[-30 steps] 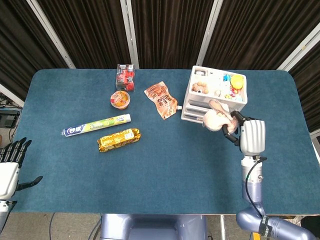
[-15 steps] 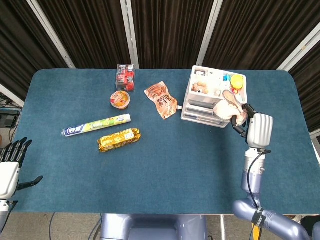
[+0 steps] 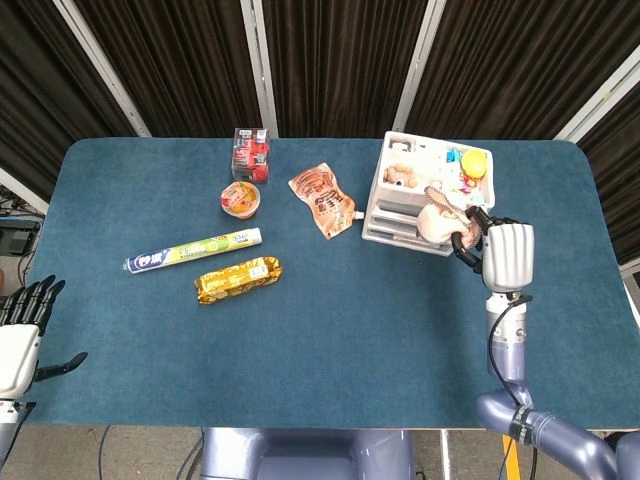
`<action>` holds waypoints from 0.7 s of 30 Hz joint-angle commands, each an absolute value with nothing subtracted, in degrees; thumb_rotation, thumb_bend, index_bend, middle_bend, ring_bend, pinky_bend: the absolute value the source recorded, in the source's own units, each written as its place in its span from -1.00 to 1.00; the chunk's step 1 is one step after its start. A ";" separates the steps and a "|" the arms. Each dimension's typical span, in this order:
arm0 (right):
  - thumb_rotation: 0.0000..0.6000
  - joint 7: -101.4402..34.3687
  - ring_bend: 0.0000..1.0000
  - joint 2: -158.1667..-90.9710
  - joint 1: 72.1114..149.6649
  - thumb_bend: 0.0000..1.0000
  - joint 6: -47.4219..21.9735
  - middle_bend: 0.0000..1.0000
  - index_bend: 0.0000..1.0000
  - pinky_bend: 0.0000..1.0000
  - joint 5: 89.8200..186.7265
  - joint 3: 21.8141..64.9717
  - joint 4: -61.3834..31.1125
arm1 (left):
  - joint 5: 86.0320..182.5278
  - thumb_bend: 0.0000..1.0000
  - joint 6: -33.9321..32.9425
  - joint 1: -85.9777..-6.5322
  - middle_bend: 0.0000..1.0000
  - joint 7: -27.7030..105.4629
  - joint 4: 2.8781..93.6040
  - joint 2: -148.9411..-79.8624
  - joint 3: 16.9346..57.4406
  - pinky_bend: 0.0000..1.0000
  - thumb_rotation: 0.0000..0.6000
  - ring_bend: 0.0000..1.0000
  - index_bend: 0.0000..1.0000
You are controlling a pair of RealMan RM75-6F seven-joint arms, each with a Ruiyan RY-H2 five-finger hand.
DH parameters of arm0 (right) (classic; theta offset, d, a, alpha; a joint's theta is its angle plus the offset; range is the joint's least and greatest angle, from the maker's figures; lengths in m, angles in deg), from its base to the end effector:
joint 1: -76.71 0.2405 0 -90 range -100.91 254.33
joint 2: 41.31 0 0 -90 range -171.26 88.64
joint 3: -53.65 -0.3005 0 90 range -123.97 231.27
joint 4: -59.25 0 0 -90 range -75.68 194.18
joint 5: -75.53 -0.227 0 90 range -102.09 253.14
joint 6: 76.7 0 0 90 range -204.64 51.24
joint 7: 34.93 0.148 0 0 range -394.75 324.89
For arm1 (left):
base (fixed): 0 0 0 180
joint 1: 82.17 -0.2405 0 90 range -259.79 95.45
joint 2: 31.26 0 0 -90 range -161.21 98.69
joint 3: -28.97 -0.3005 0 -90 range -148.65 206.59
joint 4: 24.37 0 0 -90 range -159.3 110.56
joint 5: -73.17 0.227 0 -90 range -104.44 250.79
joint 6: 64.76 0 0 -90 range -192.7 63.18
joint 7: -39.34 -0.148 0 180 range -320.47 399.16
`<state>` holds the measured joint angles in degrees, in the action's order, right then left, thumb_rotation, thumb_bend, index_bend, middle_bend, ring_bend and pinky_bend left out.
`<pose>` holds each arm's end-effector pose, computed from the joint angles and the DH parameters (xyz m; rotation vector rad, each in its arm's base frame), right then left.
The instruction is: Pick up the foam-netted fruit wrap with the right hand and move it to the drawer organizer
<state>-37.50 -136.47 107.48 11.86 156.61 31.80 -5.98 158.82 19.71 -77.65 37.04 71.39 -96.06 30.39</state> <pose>-0.2401 -0.3874 0.0723 1.1519 -0.5742 1.3887 -0.3480 0.1808 0.1480 -1.3927 -0.9610 -0.9012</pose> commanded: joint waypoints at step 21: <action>1.00 -37.09 0.74 -135.15 109.96 0.05 10.76 0.78 0.41 0.82 155.50 30.61 -3.91 | 158.53 -1.00 19.51 -77.62 -1.00 36.82 71.54 -96.15 30.41 -1.00 1.00 -1.00 -1.00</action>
<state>-37.13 -135.10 109.89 10.83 155.57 30.63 -3.97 158.54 19.52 -77.62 36.81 71.54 -96.15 30.41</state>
